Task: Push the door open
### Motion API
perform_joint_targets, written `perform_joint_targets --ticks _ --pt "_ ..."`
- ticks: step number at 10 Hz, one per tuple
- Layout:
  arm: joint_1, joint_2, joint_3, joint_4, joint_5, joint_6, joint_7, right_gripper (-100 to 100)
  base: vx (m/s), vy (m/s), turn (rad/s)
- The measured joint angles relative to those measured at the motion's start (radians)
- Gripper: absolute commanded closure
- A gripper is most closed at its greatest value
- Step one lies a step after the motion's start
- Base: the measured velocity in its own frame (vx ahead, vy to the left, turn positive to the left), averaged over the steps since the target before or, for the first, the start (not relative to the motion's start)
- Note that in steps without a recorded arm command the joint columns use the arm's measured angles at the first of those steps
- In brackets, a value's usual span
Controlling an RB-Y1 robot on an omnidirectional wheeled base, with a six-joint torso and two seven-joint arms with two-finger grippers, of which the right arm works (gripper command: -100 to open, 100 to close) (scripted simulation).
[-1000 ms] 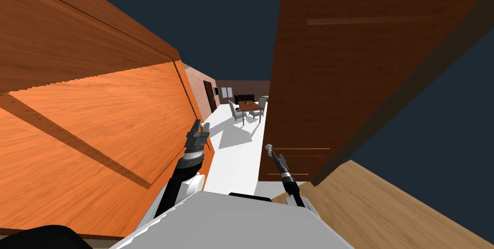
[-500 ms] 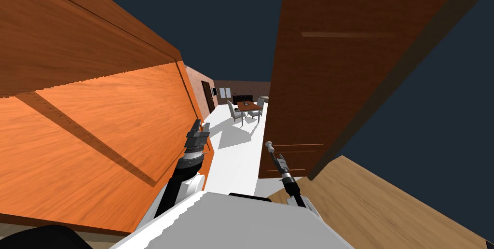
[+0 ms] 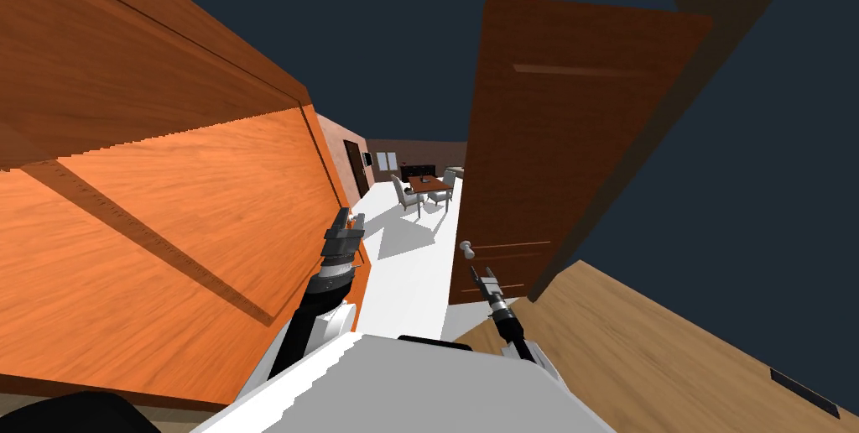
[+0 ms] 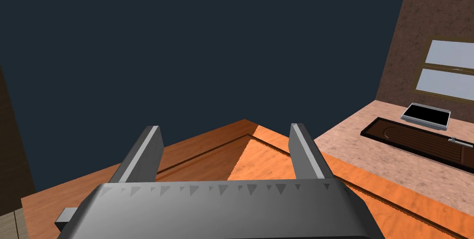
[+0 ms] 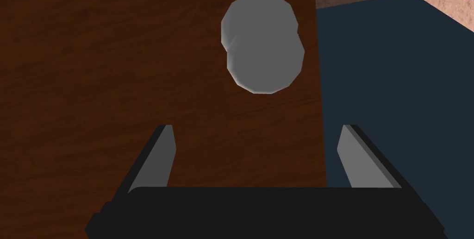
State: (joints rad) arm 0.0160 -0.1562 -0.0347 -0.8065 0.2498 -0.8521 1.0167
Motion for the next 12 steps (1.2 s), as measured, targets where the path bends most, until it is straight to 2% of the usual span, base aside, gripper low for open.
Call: perform_joint_targets --ticks 7,12 --pt "-0.005 -0.037 0.031 0.020 0.016 -0.004 0.155 -100 -0.046 0.030 -0.053" --pt "-0.009 -0.028 0.024 0.027 0.012 -0.003 0.170 -100 0.178 0.024 0.029"
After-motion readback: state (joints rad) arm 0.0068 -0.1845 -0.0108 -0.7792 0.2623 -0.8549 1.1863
